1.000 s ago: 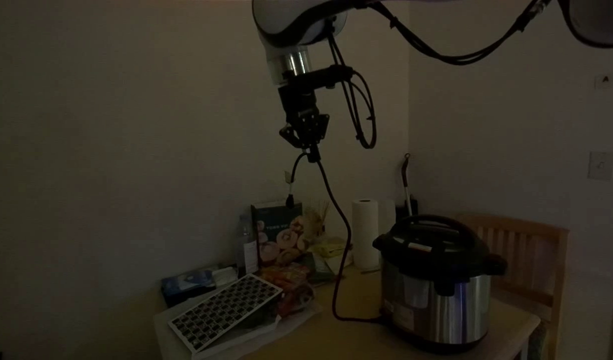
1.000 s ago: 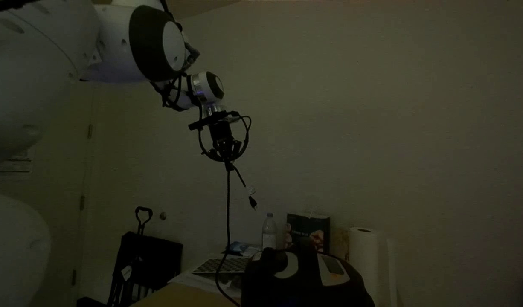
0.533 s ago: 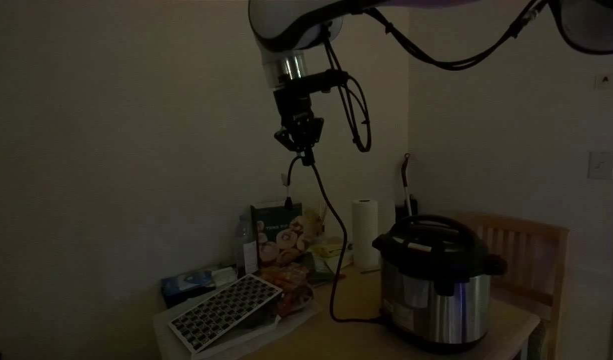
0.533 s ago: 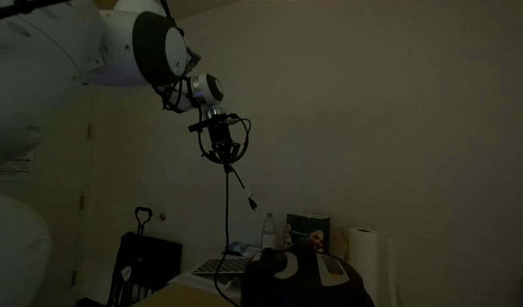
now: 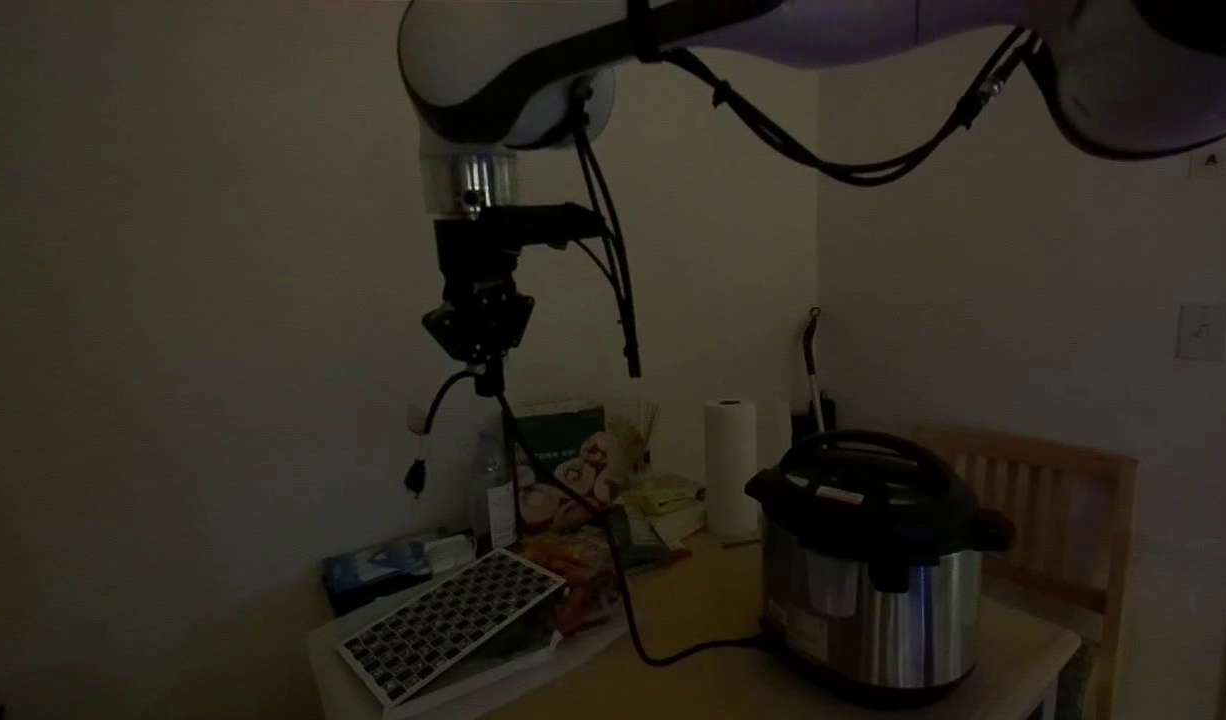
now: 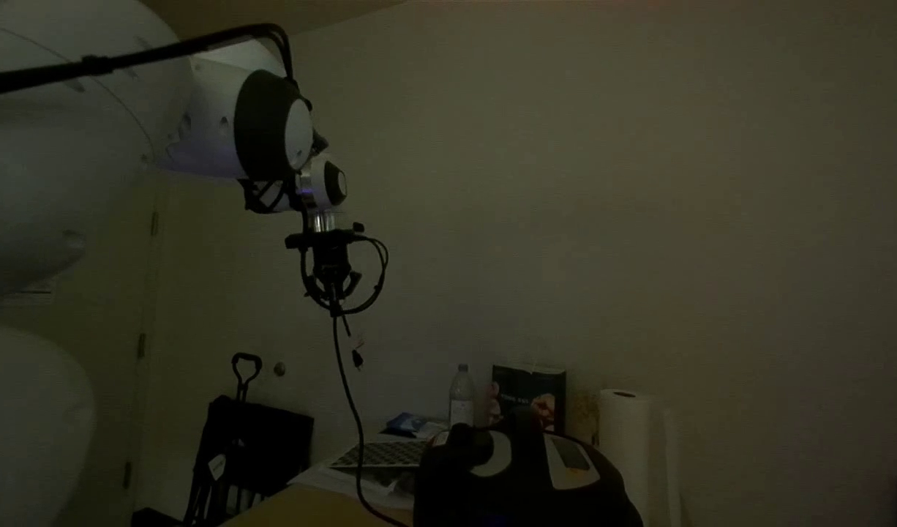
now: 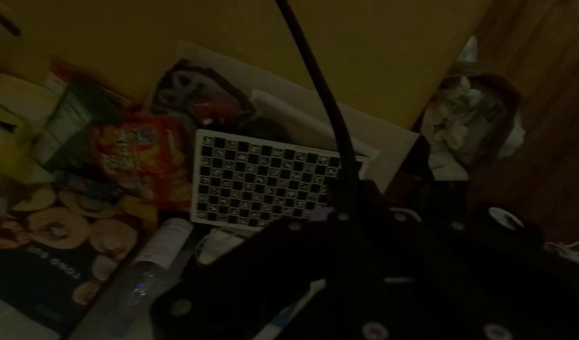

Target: Put the cable of the cooker to the side

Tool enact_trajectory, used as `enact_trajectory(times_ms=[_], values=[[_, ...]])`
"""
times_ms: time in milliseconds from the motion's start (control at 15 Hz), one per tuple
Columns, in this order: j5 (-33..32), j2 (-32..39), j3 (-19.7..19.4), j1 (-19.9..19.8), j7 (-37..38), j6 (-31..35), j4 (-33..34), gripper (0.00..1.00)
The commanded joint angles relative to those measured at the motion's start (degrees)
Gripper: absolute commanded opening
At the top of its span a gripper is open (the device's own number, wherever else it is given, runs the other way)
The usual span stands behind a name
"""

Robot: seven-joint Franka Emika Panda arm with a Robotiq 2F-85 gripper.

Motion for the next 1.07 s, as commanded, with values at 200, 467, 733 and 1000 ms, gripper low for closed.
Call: enact_trajectory(times_ms=[200, 467, 733, 1000], values=[[1.27, 1.35, 0.78, -0.08, -2.37, 0.1, 0.01, 0.09], [0.44, 4.5, 1.56, 1.44, -5.56, -2.38, 3.42, 0.07], [3.72, 10.16, 1.46, 4.85, -14.4, -6.7, 8.37, 0.07], [4.49, 12.8, 3.69, 4.54, -21.23, -9.75, 9.44, 0.07]])
